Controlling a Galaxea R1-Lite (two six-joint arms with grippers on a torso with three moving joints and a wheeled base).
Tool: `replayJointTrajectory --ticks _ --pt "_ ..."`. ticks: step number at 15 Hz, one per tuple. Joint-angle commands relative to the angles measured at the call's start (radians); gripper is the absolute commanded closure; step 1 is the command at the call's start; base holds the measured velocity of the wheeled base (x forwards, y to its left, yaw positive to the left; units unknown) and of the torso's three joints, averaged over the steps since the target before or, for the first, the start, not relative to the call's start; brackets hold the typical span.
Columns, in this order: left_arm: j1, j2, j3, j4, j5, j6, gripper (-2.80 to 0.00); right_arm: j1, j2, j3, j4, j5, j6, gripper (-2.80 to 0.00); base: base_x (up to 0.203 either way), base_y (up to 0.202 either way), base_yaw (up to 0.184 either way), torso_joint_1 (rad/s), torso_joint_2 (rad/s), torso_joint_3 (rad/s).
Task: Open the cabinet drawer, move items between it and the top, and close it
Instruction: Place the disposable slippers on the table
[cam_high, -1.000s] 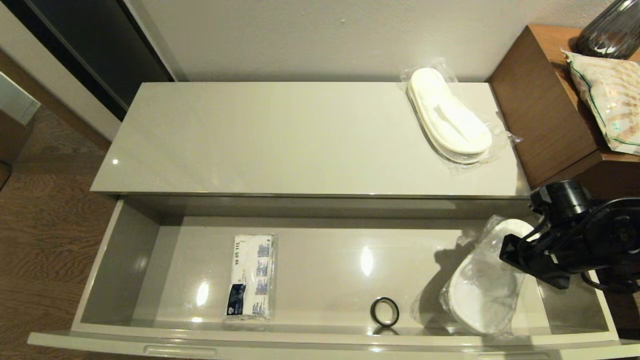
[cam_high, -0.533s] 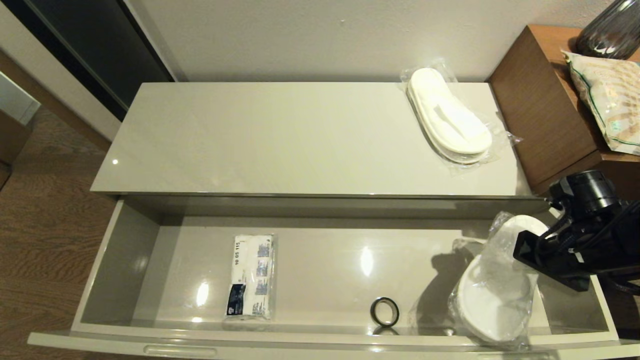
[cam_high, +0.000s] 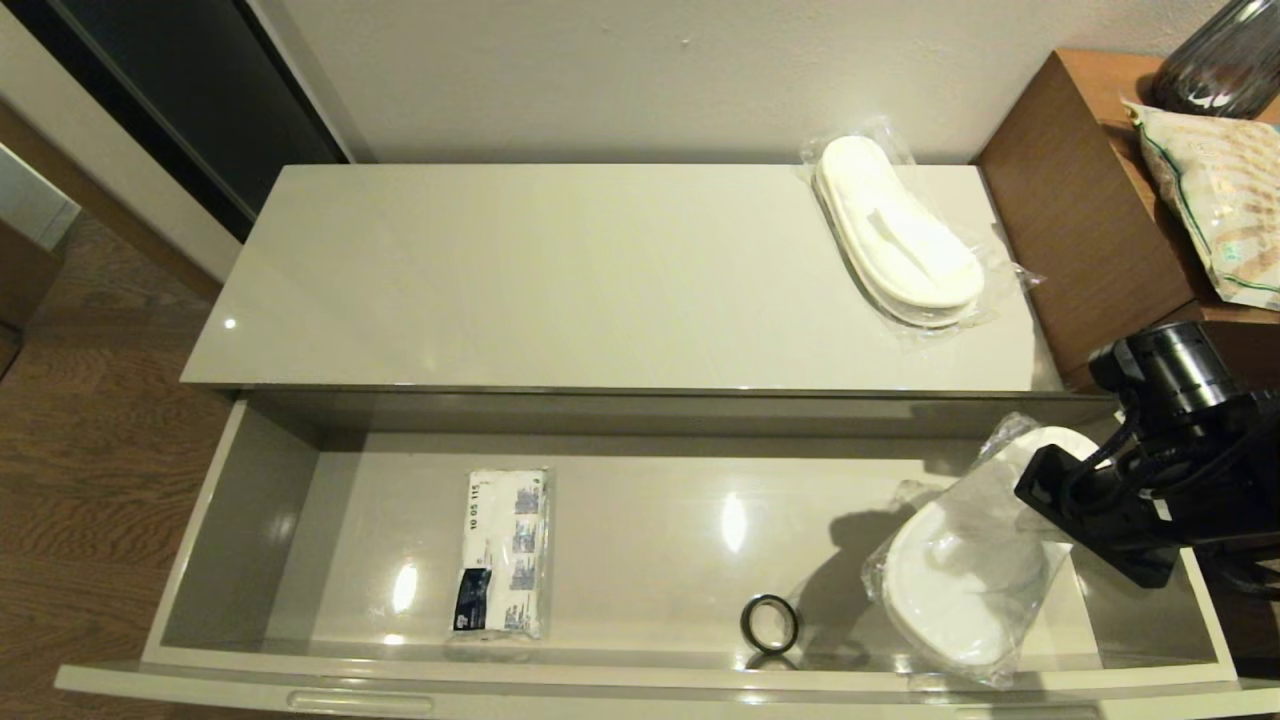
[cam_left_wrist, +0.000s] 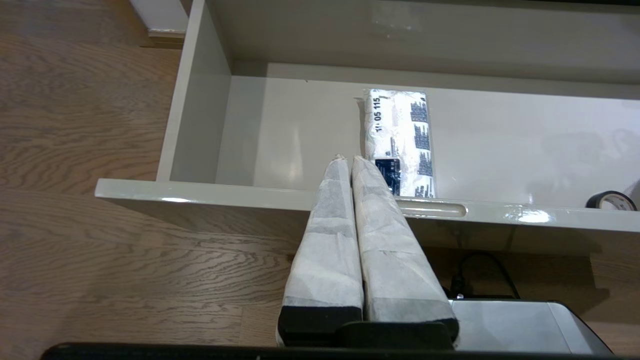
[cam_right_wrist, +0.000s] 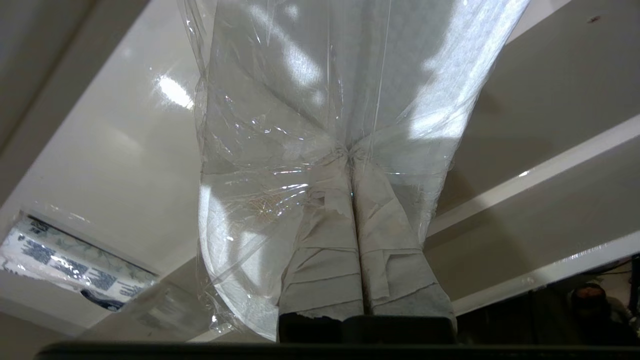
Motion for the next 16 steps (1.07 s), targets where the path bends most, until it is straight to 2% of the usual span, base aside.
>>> replayJointTrajectory --ticks 1,5,8,16 --pt "0.001 0.0 0.0 0.0 0.001 -0.001 0.0 0.021 -0.024 -0.005 0.01 -0.02 0.02 0.0 0.0 0.0 0.0 0.0 0.0 0.0" --pt "0.001 0.0 0.0 0.0 0.001 -0.001 0.0 0.052 -0.094 -0.015 0.076 -0.029 0.066 0.0 0.0 0.0 0.0 0.0 0.0 0.0" --pt "0.001 0.0 0.0 0.0 0.001 -0.001 0.0 0.069 -0.153 -0.04 0.149 -0.03 0.066 0.0 0.0 0.0 0.0 0.0 0.0 0.0" --pt "0.001 0.0 0.0 0.0 0.001 -0.001 0.0 0.243 -0.265 -0.07 0.314 -0.03 0.044 0.0 0.0 0.0 0.0 0.0 0.0 0.0"
